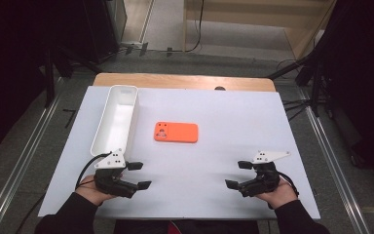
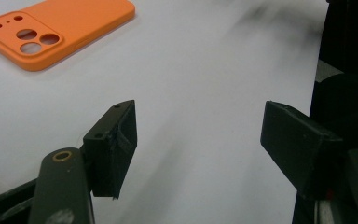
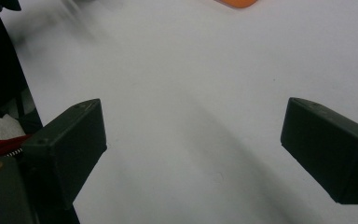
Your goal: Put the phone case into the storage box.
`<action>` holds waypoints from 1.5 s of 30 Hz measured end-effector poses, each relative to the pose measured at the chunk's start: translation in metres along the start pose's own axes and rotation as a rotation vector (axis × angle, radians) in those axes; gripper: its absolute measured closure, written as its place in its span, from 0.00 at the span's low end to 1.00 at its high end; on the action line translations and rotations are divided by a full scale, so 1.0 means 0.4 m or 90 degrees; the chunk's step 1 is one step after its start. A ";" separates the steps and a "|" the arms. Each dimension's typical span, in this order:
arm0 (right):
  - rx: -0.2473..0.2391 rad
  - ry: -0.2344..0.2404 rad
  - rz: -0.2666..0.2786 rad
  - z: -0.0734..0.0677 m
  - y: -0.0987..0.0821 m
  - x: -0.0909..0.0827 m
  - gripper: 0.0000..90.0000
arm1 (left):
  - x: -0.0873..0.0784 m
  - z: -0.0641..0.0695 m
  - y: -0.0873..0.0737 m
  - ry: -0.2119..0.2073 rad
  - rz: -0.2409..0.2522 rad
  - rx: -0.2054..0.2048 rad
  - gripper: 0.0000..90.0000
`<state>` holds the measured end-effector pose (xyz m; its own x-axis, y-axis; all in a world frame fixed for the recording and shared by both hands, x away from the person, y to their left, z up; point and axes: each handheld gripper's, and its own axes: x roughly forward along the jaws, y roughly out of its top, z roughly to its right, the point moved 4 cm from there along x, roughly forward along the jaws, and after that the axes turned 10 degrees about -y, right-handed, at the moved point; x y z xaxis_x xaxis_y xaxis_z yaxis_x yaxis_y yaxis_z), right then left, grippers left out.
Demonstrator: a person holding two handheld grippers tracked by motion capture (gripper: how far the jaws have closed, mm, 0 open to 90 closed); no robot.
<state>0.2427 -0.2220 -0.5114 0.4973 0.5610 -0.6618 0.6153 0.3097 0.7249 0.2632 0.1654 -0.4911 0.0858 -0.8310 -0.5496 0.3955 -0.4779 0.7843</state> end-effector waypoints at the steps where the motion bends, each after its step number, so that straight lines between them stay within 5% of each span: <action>1: 0.001 -0.001 0.000 0.000 0.000 0.000 0.06 | 0.000 0.000 0.000 -0.001 -0.001 0.000 0.30; 26: 0.019 -0.028 0.020 0.028 0.030 0.014 0.06 | 0.000 -0.001 -0.001 -0.004 -0.001 -0.004 0.30; 45: 0.018 -0.021 0.030 0.040 0.059 0.042 0.06 | 0.001 -0.002 -0.002 -0.010 -0.003 -0.005 0.30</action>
<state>0.2755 -0.2176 -0.5085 0.5458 0.5485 -0.6335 0.6073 0.2619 0.7500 0.2638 0.1656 -0.4920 0.0700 -0.8330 -0.5488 0.4034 -0.4795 0.7793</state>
